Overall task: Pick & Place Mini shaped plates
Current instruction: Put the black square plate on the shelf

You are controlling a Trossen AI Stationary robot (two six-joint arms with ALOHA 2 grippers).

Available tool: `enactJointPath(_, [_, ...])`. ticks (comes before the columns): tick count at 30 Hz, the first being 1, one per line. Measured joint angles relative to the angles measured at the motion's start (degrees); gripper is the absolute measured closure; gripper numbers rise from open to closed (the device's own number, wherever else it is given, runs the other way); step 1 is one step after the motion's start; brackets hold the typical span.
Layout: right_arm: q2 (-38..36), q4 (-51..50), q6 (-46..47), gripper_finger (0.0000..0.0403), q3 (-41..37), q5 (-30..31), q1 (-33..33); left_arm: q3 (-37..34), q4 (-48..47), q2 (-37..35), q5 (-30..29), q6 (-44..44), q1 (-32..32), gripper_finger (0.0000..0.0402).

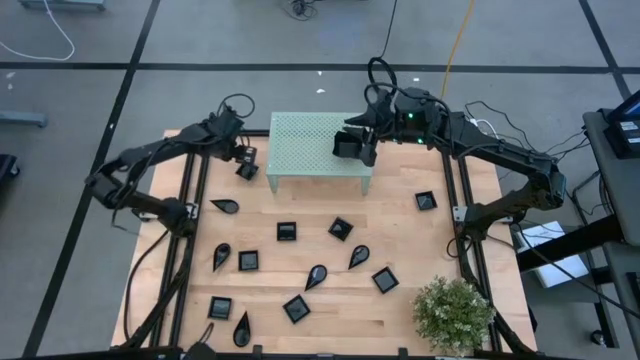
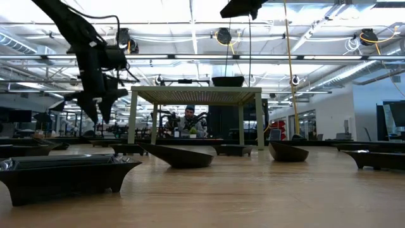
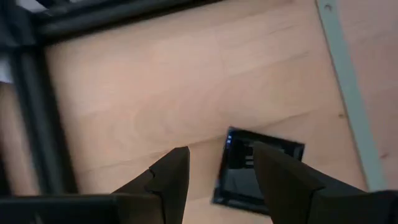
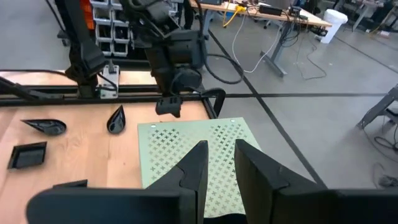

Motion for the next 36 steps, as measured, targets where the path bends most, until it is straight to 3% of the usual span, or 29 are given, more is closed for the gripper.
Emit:
enactJointPath(13, [-0.01,-0.99,-5.73,0.0337,0.0,0.0,0.0,0.0,-0.17,10.48,-0.33,-0.44,-0.57,0.022])
enactJointPath(24, [-0.02,-2.8,-8.88,0.0337,0.0,0.2,-0.37,0.0,1.64,11.85,-3.55,-2.87,-1.82,0.0225])
enactJointPath(27, [-0.01,-2.85,-8.97,0.0337,0.0,0.22,-0.59,0.0,1.62,11.68,-3.88,-3.51,-2.38,0.0253])
enactJointPath(36, [0.0,-3.93,-9.16,0.0337,0.0,0.22,-0.92,0.15,0.49,12.3,-4.33,-3.71,-3.0,0.039])
